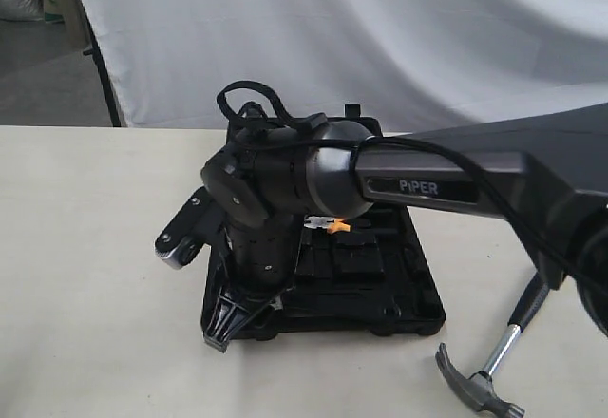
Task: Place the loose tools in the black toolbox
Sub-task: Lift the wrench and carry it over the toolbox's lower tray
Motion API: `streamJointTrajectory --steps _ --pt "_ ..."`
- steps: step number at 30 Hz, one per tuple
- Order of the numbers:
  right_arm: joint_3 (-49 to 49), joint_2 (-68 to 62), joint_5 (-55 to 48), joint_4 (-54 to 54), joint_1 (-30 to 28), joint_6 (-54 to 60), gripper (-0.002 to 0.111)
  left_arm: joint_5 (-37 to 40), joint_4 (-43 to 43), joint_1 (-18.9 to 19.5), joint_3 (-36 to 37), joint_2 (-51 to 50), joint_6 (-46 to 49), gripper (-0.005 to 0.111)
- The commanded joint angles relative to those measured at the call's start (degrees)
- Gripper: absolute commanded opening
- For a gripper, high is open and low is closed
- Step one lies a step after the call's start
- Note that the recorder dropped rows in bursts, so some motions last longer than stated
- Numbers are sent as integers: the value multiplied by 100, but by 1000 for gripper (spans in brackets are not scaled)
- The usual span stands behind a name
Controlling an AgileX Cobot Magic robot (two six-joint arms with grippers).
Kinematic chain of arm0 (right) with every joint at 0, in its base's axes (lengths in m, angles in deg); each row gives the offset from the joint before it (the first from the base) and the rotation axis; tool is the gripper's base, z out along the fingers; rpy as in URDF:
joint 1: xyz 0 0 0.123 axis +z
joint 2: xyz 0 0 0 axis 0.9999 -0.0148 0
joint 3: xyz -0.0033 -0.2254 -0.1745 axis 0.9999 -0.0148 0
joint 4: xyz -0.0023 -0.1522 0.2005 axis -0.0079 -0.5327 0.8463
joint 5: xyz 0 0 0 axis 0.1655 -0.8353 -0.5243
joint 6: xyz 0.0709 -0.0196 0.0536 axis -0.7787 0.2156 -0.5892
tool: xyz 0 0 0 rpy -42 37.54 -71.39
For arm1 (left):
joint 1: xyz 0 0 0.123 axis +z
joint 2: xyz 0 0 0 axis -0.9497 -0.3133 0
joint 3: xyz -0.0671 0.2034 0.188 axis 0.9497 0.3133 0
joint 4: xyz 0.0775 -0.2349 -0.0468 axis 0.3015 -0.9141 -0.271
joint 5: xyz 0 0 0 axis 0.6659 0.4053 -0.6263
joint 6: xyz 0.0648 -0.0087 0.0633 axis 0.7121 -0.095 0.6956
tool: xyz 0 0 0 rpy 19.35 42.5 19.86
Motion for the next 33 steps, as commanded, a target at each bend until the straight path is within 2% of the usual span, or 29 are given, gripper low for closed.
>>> streamJointTrajectory --steps 1,7,33 --pt "53 19 388 22 -22 425 0 -41 25 145 -15 18 -27 1" --pt "53 -16 940 22 -22 1269 0 -41 25 145 -15 18 -27 1" --pt "53 -16 1177 -150 -22 1208 0 -41 25 145 -15 18 -27 1"
